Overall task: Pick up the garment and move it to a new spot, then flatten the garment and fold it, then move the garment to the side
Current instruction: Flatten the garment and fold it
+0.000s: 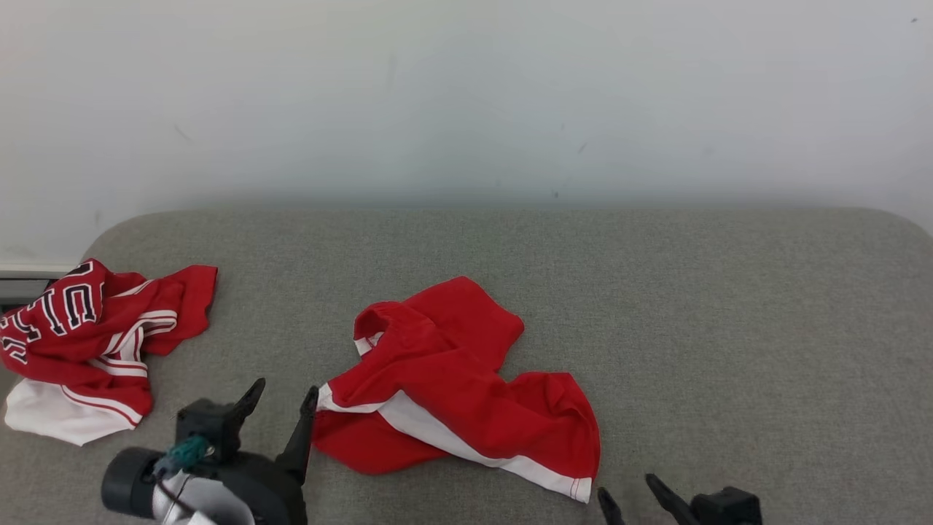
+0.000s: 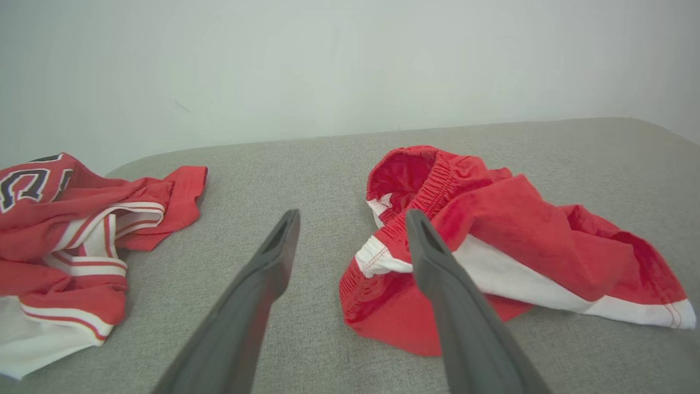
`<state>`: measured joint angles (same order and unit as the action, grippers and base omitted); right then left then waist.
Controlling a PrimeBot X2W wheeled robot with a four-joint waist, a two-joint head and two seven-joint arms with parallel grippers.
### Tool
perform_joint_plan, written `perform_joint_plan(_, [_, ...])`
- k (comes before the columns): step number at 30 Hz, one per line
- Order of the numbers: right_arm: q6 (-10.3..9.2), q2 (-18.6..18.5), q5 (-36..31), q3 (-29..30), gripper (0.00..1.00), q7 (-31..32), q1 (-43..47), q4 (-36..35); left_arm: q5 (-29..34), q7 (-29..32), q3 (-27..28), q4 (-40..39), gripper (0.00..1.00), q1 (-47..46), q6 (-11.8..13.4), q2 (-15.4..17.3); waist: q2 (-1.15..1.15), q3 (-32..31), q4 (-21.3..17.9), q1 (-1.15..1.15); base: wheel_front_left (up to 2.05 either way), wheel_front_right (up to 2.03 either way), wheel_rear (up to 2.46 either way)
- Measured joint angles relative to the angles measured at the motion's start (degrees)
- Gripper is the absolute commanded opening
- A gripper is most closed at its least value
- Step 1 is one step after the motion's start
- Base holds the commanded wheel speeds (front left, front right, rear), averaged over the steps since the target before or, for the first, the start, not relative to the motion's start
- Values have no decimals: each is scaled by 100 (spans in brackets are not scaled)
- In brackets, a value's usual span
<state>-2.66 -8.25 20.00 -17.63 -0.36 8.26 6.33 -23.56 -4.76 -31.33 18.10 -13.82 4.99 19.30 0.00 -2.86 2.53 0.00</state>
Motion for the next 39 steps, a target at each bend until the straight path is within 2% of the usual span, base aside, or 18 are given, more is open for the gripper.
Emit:
perform_joint_plan(6, [73, 111, -155, -407, 100, 471, -409, 316, 45, 673, -243, 598, 100, -593, -131, -200, 0, 84, 29, 0, 0, 0, 0])
perform_joint_plan(17, [57, 274, -291, -547, 100, 1053, -908, 875, 41, 1530, -447, 1489, 100, -1300, -565, -297, 0, 270, 60, 0, 0, 0, 0])
perform_joint_plan(21, [57, 308, -292, -623, 100, 1156, -1035, 1005, 31, 1738, -503, 1675, 100, -1439, -715, -331, 0, 348, 70, 0, 0, 0, 0])
perform_joint_plan(25, [7, 333, -292, -631, 100, 1250, -1172, 1114, -19, 1886, -550, 1848, 100, -1619, -854, -544, 0, 421, 97, 0, 0, 0, 0])
perform_joint_plan(32, [5, 386, -289, -679, 100, 1401, -1424, 1428, -136, 2075, -602, 2190, 100, -1777, -953, -675, 0, 467, 125, 0, 0, 0, 0])
perform_joint_plan(34, [-12, 397, -288, -700, 92, 1407, -1463, 1482, -178, 2112, -614, 2229, 100, -1837, -965, -701, 0, 473, 130, 0, 0, 0, 0])
perform_joint_plan(37, [-12, 422, -243, -737, 85, 1457, -1474, 1599, -213, 2137, -617, 2302, 100, -1859, -1013, -746, 0, 481, 140, 0, 0, 0, 0])
perform_joint_plan(39, [-19, 428, -237, -755, 85, 1457, -1476, 1636, -237, 2139, -622, 2359, 100, -1876, -1059, -770, 0, 487, 147, 0, 0, 0, 0])
